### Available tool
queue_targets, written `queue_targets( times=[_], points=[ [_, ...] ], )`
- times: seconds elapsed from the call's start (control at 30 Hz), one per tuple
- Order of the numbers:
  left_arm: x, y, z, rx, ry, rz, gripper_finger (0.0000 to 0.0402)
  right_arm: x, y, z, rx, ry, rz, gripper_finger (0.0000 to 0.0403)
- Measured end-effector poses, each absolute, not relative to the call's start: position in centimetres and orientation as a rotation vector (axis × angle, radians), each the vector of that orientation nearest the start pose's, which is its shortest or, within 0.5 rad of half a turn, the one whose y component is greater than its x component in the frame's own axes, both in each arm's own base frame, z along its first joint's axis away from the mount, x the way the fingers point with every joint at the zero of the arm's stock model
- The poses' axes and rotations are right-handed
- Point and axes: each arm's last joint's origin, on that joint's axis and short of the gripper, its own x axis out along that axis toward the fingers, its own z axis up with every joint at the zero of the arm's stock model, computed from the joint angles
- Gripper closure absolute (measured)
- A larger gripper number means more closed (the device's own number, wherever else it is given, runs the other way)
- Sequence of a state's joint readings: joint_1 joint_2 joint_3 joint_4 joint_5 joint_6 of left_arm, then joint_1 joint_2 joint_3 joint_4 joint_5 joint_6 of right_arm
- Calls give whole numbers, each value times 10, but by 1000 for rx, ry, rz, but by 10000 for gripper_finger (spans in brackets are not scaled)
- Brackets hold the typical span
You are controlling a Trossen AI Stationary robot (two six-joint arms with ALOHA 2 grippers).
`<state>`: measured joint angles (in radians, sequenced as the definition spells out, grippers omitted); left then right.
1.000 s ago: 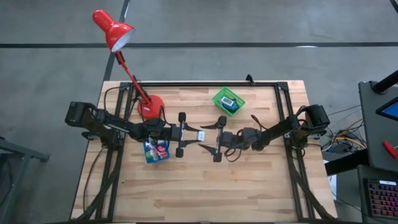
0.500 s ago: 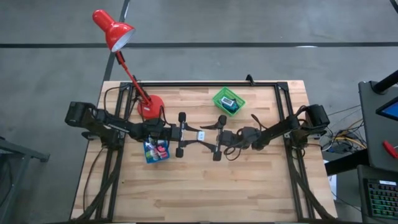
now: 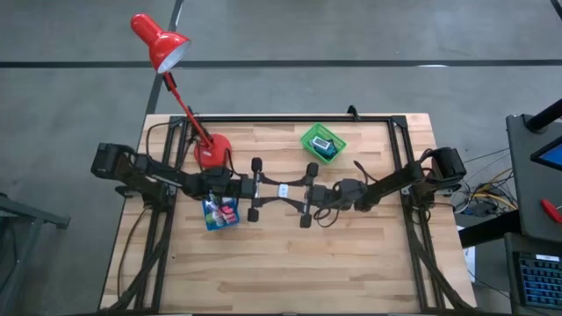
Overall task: Pick & Place Office items
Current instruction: Put the white charger adapter into the blue basket
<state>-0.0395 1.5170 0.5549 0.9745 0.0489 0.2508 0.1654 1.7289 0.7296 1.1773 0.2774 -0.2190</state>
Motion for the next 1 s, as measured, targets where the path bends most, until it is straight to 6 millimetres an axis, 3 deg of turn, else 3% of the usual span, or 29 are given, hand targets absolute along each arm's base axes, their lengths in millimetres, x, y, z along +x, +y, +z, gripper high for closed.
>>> queue_targets(
  times=[0.07, 1.0],
  points=[
    [291, -13, 203, 248, -32, -88, 245, 339, 49, 212, -194, -158, -125, 243],
    [291, -13, 201, 253, -21, -101, 245, 341, 49, 210, -222, -123, -119, 243]
  ],
)
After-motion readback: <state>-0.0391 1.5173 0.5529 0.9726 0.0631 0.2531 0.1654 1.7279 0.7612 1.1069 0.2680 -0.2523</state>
